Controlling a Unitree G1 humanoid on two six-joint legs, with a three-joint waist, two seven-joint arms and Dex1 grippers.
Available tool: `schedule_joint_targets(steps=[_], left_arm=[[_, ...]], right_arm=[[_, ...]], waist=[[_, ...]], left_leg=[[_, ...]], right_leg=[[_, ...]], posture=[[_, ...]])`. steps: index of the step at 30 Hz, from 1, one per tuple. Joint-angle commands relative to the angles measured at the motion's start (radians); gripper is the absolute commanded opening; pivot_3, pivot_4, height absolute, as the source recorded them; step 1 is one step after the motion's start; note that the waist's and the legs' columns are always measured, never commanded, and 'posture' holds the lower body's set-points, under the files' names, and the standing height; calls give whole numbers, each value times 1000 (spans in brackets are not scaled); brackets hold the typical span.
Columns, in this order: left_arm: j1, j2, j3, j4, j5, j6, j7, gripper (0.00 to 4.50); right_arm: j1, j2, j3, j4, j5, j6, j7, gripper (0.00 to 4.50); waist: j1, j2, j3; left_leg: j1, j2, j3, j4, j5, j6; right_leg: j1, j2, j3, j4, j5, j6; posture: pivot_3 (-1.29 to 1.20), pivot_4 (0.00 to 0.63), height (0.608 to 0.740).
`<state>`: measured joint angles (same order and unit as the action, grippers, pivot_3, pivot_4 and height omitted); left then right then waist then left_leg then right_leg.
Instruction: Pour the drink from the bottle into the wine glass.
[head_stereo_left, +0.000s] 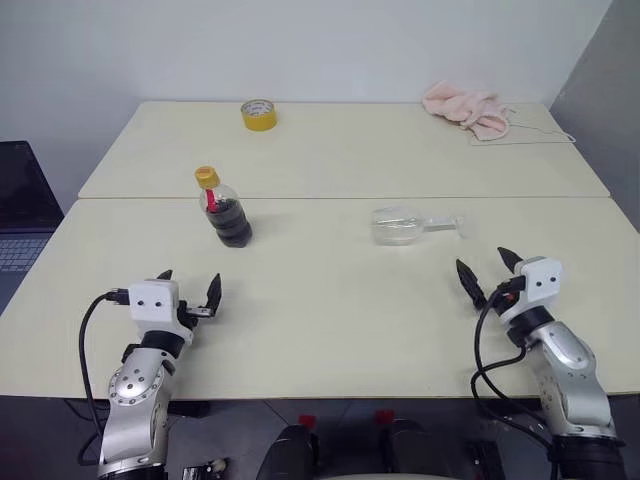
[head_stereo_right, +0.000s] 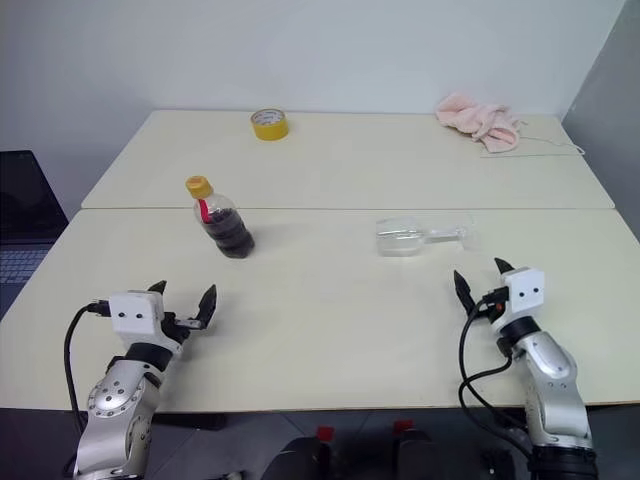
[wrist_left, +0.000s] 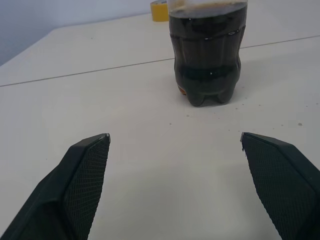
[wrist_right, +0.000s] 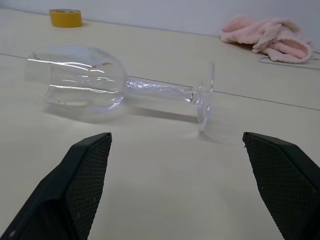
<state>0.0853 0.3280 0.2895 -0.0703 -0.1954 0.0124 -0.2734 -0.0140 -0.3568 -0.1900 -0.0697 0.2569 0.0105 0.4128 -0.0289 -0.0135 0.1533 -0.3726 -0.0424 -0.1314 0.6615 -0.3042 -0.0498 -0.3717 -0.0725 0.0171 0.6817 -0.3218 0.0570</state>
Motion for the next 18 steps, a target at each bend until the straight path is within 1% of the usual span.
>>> schedule_joint_targets(steps=[1, 8, 11, 13, 15, 18], left_arm=[[2, 6, 5, -15, 8, -30, -1, 4437], [11, 20, 0, -28, -8, -8, -35, 4437], [-4, 25, 28, -39, -59, 36, -52, 4437], [-15, 30, 45, -44, -73, 42, -46, 4437], [-19, 31, 52, -46, -83, 40, -48, 4437], [-21, 38, 59, -52, -89, 47, -47, 4437]], right_arm=[[-8, 0, -8, -28, 3, -10, -2, 4500], [8, -7, -4, -46, 10, -9, 19, 4500], [34, -32, 32, -113, 33, 9, 90, 4500], [51, -50, 59, -161, 55, 34, 136, 4500], [60, -59, 69, -184, 65, 49, 152, 4500], [72, -80, 105, -270, 114, 125, 200, 4500]], waist=[[0, 0, 0], [0, 0, 0], [0, 0, 0], [0, 0, 0], [0, 0, 0], [0, 0, 0]], left_leg=[[0, 0, 0, 0, 0, 0], [0, 0, 0, 0, 0, 0], [0, 0, 0, 0, 0, 0], [0, 0, 0, 0, 0, 0], [0, 0, 0, 0, 0, 0], [0, 0, 0, 0, 0, 0]], right_leg=[[0, 0, 0, 0, 0, 0], [0, 0, 0, 0, 0, 0], [0, 0, 0, 0, 0, 0], [0, 0, 0, 0, 0, 0], [0, 0, 0, 0, 0, 0], [0, 0, 0, 0, 0, 0]], posture=[[0, 150, 740], [0, 150, 740], [0, 150, 740], [0, 150, 740], [0, 150, 740], [0, 150, 740]])
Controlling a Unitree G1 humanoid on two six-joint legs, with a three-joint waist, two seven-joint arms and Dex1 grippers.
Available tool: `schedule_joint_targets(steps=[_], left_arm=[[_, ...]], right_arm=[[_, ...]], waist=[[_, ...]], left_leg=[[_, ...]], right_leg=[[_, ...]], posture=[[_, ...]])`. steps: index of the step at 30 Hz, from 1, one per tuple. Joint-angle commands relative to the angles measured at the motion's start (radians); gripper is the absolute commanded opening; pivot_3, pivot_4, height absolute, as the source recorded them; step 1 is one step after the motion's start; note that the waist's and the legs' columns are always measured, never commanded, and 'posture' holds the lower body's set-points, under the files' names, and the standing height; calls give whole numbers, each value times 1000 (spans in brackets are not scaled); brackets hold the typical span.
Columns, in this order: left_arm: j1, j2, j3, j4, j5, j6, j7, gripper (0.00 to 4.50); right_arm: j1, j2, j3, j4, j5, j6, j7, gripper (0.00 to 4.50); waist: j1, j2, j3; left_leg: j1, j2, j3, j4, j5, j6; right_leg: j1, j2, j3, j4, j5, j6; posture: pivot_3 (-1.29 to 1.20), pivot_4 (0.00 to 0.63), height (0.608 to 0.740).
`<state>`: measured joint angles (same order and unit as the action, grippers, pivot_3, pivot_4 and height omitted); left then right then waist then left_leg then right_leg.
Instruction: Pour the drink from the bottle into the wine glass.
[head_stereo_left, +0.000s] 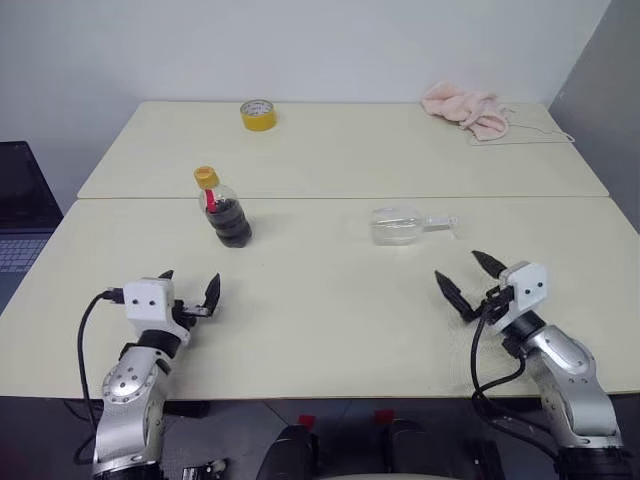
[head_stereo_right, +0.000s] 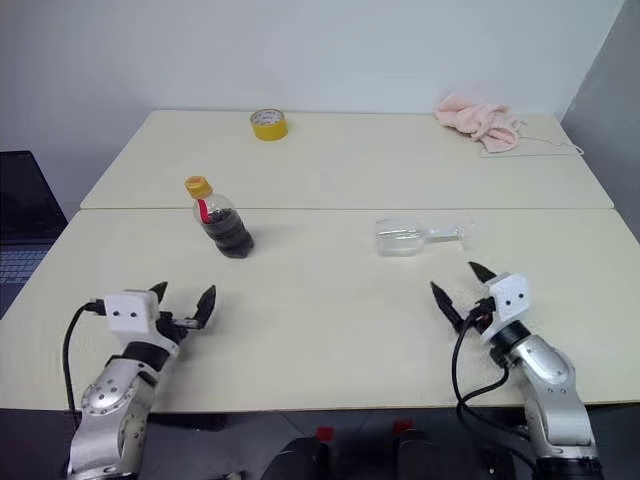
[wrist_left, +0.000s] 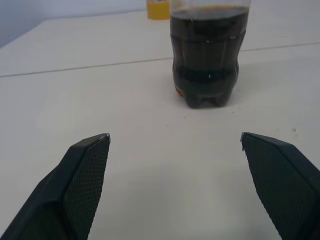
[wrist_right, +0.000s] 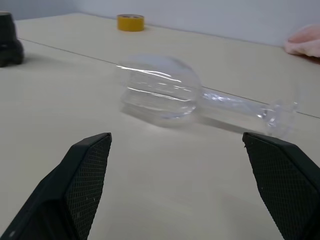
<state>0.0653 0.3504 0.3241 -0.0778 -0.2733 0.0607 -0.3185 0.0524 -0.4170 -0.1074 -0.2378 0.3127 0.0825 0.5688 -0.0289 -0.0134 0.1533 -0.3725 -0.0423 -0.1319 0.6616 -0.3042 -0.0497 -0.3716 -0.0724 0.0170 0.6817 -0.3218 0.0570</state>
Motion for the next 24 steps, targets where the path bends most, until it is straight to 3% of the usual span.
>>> schedule_joint_targets(steps=[1, 11, 24], left_arm=[[1, 19, 21, -48, -4, -1, -1, 4437], [-34, 6, 7, -81, -44, 80, 5, 4437], [-144, 16, -43, -19, 37, 102, 43, 4437]], right_arm=[[7, -27, 30, -123, 72, 74, 54, 4500], [-28, -56, 48, -205, 124, 177, 81, 4500], [-90, -49, 65, -228, 143, 231, 94, 4500]], waist=[[0, 0, 0], [0, 0, 0], [0, 0, 0]], left_leg=[[0, 0, 0, 0, 0, 0], [0, 0, -1, 0, 0, 0], [0, 0, 0, 0, 0, 0]], right_leg=[[0, 0, 0, 0, 0, 0], [0, 0, -1, 0, 0, 0], [0, 0, -1, 0, 0, 0]], posture=[[0, 150, 740], [0, 150, 740], [0, 150, 740]])
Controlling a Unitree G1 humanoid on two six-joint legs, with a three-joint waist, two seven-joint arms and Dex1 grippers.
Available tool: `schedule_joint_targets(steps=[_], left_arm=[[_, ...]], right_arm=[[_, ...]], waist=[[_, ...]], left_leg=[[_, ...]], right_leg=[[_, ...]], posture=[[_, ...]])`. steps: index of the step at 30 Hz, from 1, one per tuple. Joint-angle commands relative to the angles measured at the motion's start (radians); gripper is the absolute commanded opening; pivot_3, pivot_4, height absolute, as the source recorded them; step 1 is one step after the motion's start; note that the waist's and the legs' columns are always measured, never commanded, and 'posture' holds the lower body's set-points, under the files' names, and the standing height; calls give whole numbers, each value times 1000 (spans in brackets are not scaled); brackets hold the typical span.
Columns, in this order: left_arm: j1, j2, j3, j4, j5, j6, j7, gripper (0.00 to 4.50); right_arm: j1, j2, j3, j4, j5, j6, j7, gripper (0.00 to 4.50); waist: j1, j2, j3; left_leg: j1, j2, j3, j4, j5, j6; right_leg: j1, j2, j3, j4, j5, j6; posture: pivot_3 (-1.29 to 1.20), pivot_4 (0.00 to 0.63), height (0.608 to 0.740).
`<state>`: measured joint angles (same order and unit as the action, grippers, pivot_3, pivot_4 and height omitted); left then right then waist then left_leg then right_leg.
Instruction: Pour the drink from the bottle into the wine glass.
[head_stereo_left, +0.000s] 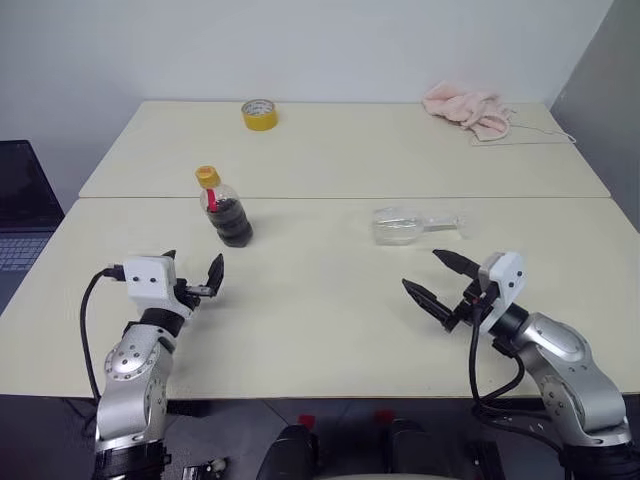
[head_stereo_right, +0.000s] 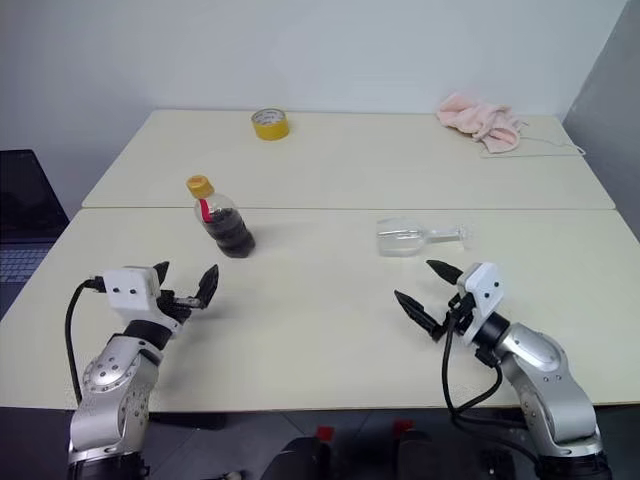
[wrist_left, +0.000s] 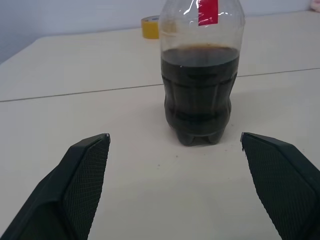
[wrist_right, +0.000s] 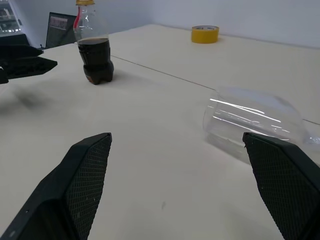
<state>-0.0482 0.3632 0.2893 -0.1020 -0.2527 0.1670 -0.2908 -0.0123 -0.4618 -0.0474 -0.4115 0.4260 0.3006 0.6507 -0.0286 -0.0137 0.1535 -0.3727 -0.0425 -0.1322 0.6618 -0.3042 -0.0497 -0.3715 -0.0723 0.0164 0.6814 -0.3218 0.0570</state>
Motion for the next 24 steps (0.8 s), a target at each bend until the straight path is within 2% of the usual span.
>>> schedule_joint_targets(steps=[1, 10, 24], left_arm=[[-42, 4, -15, 15, 24, 0, 18, 4437], [-163, -17, -26, 153, 19, -42, 13, 4437], [-336, -30, -57, 412, 54, -160, -8, 4437]], right_arm=[[-32, -7, 8, -60, 36, 24, 14, 4500], [-116, -40, 37, -101, 90, 113, 37, 4500], [-194, -28, 68, -62, 75, 108, 56, 4500]], waist=[[0, 0, 0], [0, 0, 0], [0, -1, 0]], left_leg=[[0, 0, 0, 0, 0, 0], [0, 0, -1, 0, 0, 0], [-1, 0, -1, 1, 0, 0]], right_leg=[[0, 0, 0, 0, 0, 0], [0, 0, -1, 0, 0, 0], [-1, 0, -1, 0, 0, 0]], posture=[[0, 150, 740], [0, 150, 740], [0, 150, 740]])
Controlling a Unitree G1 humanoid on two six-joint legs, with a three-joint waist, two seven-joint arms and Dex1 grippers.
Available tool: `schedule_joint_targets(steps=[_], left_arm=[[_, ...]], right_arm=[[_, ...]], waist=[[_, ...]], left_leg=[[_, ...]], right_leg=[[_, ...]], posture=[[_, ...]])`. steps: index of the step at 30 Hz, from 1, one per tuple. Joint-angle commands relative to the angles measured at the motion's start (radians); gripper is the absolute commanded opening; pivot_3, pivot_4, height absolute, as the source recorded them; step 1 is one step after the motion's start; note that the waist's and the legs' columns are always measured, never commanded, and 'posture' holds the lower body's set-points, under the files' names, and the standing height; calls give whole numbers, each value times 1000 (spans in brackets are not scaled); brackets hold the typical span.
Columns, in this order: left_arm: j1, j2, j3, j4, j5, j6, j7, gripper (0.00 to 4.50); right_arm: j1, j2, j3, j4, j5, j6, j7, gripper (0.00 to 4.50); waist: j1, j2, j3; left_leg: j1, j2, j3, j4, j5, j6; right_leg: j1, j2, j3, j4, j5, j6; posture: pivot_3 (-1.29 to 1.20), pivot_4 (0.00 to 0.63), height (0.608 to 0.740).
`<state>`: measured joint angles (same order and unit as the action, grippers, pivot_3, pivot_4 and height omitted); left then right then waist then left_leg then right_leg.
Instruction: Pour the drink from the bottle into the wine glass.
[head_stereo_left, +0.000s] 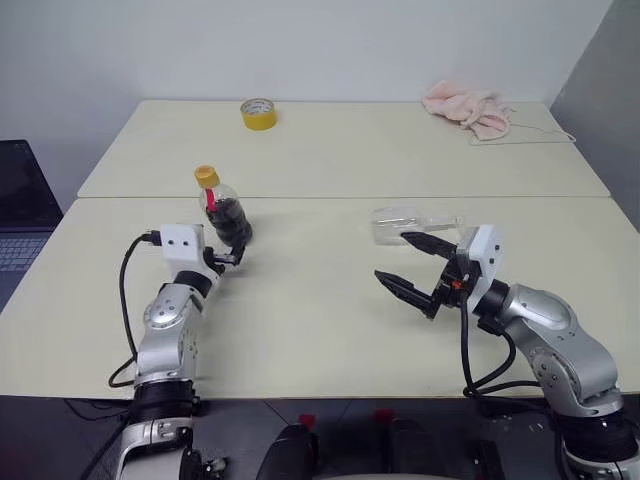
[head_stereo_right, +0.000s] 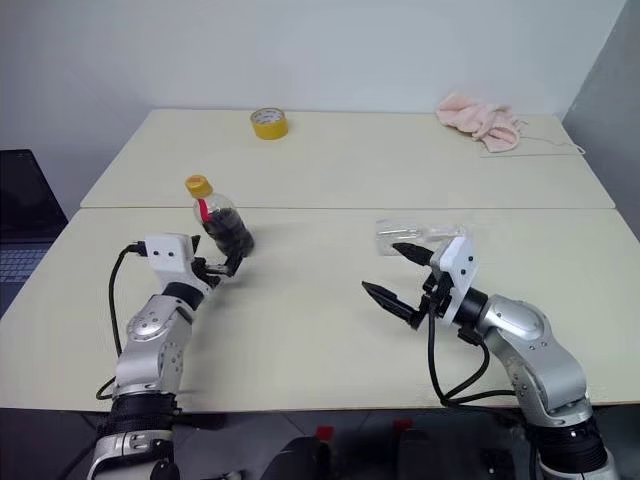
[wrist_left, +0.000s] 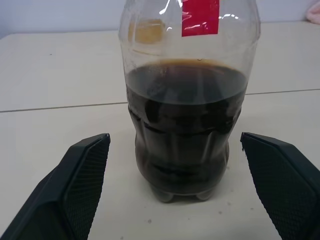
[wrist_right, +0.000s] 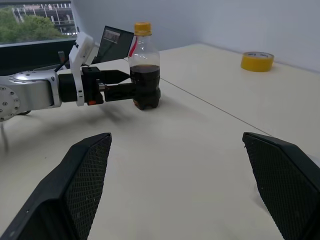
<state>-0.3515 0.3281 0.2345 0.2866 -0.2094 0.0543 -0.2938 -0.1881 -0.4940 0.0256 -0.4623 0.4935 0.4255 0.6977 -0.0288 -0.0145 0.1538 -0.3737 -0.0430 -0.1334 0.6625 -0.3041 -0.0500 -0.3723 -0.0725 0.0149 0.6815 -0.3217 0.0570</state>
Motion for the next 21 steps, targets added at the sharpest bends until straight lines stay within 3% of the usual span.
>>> schedule_joint_targets(steps=[1, 21], left_arm=[[-44, 4, -2, 41, 10, -54, -9, 4437], [-258, 0, -28, 365, 60, -181, -13, 4437]], right_arm=[[-20, 7, -4, -9, 6, -20, 9, 4500], [-46, 43, 25, 7, -14, -33, 2, 4500]], waist=[[0, 0, 0], [-2, -1, 0]], left_leg=[[0, 0, 0, 0, 0, 0], [-1, -1, -1, 0, 0, 0]], right_leg=[[0, 0, 0, 0, 0, 0], [-1, 0, -1, 0, 0, 0]], posture=[[0, 150, 740], [0, 150, 740]])
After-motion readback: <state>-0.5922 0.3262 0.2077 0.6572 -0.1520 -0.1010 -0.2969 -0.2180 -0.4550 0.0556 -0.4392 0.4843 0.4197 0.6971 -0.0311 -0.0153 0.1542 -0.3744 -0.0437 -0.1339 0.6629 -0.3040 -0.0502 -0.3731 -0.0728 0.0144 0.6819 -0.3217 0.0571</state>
